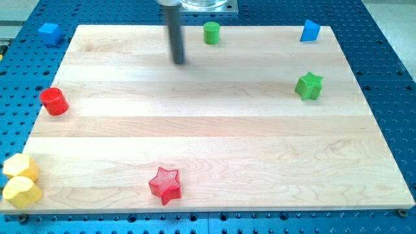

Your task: Place the green circle to the top left corner of the board

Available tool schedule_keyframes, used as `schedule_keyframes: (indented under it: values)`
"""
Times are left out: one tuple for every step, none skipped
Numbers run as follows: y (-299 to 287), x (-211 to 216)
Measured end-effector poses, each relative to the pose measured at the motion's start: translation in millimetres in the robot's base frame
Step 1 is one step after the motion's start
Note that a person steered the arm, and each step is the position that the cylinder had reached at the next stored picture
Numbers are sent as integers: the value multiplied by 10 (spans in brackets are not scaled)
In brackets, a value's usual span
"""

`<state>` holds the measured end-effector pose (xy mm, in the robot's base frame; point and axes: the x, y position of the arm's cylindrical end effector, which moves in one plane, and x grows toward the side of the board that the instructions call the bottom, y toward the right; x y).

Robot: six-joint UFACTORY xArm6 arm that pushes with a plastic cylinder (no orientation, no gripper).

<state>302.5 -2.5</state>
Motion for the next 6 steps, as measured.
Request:
schedule_keyframes:
  values:
    - [882,-170]
    - [559,-784]
    - [-61,-987]
    - [-1081,-973]
    - [-1668,-930]
    - [-899,-930]
